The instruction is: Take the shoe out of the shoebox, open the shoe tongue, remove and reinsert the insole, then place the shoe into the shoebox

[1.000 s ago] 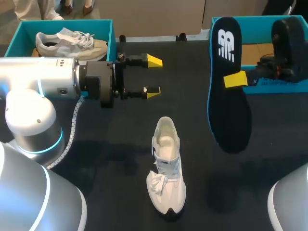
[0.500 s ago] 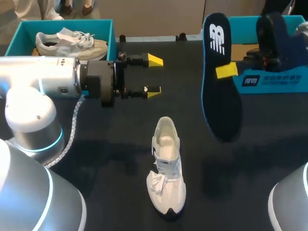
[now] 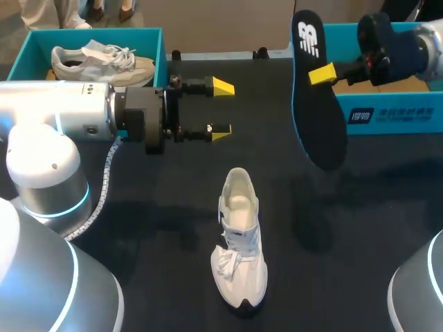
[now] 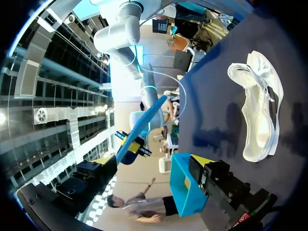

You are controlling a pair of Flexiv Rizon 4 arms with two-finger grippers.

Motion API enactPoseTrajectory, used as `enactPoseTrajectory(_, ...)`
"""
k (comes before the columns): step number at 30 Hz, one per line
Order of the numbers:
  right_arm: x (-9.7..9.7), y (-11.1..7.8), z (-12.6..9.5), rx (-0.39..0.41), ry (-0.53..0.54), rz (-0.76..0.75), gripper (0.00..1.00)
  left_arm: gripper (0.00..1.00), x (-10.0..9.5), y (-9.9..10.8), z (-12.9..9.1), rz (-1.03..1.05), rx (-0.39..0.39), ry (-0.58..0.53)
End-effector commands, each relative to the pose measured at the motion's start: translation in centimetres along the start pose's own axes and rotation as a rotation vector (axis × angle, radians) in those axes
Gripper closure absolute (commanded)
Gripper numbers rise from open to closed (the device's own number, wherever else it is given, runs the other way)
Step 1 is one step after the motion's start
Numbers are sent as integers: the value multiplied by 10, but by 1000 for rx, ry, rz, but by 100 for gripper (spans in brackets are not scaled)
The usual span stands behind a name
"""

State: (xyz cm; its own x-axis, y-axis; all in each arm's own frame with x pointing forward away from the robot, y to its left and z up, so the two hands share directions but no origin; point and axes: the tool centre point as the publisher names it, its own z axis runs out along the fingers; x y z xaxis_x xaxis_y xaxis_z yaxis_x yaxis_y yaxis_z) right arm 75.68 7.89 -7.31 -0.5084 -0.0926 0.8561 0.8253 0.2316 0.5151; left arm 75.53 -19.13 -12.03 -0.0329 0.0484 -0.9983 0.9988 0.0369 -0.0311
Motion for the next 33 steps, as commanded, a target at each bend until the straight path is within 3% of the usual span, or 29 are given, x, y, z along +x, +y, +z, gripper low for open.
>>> enactPoseTrajectory(1, -12, 8, 1, 49, 83, 0, 100, 0, 1, 1, 2, 2, -1, -2)
enactPoseTrajectory(9, -12, 8, 1, 49, 83, 0, 100, 0, 1, 1, 2, 2, -1, -2)
enactPoseTrajectory(13, -43, 27, 21, 68, 73, 146, 100, 0, 1, 1, 2, 2, -1, -2)
enactPoseTrajectory(18, -60, 30, 26, 5, -4, 293, 100, 0, 1, 1, 2, 2, -1, -2)
enactPoseTrajectory(31, -60, 27, 25, 18, -35, 330, 100, 0, 1, 1, 2, 2, -1, -2)
enactPoseTrajectory(33, -65, 34, 33, -1, -30, 341, 100, 0, 1, 1, 2, 2, -1, -2)
